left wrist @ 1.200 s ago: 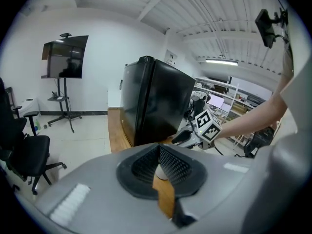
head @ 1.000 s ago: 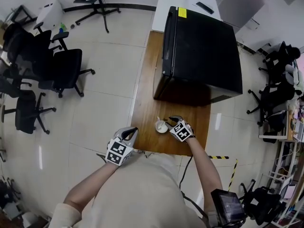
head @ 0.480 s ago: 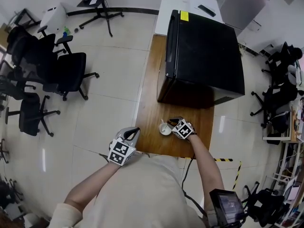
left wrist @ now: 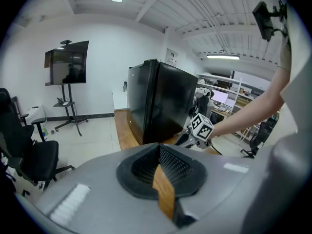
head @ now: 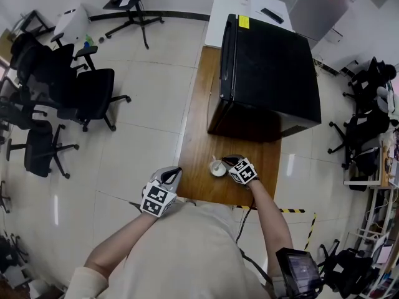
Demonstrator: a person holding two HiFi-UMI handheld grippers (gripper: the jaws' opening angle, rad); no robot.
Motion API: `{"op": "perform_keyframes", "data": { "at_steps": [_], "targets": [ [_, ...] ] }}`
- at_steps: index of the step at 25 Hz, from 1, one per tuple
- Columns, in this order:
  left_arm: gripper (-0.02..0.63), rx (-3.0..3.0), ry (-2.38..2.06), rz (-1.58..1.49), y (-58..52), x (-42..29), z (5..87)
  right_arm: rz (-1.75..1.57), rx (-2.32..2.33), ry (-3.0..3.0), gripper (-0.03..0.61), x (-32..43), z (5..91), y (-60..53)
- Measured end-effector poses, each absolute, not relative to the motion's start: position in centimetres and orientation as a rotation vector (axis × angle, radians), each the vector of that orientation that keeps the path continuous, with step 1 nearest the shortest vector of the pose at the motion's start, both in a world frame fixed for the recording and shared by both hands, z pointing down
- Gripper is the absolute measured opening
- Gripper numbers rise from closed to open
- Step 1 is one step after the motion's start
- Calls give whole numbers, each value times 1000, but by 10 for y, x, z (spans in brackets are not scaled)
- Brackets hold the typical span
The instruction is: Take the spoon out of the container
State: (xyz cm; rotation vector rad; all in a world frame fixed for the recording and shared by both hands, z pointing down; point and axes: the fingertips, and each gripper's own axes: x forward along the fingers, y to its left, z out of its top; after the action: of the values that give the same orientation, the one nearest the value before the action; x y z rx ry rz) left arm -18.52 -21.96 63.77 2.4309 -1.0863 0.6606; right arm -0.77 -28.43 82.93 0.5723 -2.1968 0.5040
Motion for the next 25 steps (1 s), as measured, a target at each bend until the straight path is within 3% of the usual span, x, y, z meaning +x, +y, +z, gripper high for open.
{"op": "perform_keyframes", "data": {
  "at_steps": [9,16,25],
  "targets": [
    [-11,2460,-1039,647,-209,-177,634,562,884,-2337,43,19,760,-286],
    [-11,2482,-996,663,-200,-167,639,569,1293,-2342,43,79,721,-273],
    [-11,2491,-955,720,-190,-164,647,799,1661,-2073,43,133,793,-255]
  ]
}}
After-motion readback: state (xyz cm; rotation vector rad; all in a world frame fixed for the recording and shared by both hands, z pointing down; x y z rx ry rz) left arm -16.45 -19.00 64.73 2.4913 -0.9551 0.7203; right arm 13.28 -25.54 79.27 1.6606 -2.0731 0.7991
